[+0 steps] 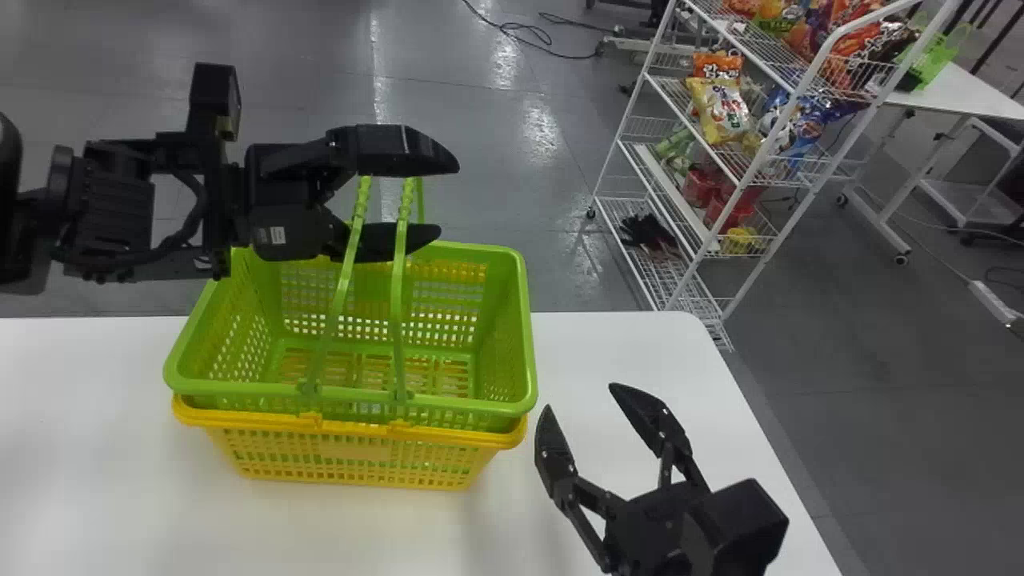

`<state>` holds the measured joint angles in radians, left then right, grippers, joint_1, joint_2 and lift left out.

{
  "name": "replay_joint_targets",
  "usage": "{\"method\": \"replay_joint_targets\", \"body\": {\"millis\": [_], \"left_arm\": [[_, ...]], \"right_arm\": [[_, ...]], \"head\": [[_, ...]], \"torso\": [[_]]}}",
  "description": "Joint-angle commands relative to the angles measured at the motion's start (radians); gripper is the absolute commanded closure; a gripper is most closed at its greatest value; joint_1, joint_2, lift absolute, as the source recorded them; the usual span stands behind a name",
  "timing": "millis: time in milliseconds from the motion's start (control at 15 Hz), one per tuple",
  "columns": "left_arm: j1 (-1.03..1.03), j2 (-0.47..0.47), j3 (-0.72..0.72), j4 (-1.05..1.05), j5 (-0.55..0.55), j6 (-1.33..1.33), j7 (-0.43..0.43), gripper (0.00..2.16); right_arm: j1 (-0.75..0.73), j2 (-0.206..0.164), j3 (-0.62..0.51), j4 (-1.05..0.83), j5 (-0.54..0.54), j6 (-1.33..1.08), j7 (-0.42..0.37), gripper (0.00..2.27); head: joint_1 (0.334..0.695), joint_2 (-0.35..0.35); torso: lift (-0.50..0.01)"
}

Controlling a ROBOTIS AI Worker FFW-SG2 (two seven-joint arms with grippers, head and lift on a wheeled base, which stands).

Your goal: Grasp handle with right gripper to insert into left gripper then lift and swing left to center

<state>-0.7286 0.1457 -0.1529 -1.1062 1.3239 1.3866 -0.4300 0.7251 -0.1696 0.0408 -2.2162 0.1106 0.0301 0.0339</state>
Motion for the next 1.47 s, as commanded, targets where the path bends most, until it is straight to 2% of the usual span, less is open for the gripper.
{"method": "replay_joint_targets", "body": {"millis": [0,533,733,1133,1400], "left_arm": [[-0.022,0.002,-0.005,0.0,0.015,0.006,0.013,0.07],[-0.112,0.009,-0.017,0.003,0.116,0.033,0.091,0.06],[-0.155,0.014,-0.025,0.014,0.152,0.039,0.111,0.06],[-0.278,0.014,-0.027,0.06,0.195,0.042,0.128,0.06],[-0.331,0.02,-0.028,0.1,0.221,0.046,0.145,0.06]], "right_arm": [[0.028,-0.001,-0.013,0.043,-0.015,-0.083,0.0,0.04],[0.071,0.004,-0.065,0.193,-0.086,-0.368,0.003,0.04],[0.069,0.01,-0.09,0.274,-0.15,-0.451,0.073,0.04],[0.057,0.019,-0.099,0.359,-0.167,-0.54,0.083,0.04],[0.042,0.032,-0.098,0.417,-0.172,-0.571,0.096,0.04]], "head": [[0.695,-0.288],[0.695,-0.324],[0.695,-0.336],[0.695,-0.35],[0.67,-0.35]], "torso": [[-0.093],[-0.093],[-0.093],[-0.093],[-0.093]]}}
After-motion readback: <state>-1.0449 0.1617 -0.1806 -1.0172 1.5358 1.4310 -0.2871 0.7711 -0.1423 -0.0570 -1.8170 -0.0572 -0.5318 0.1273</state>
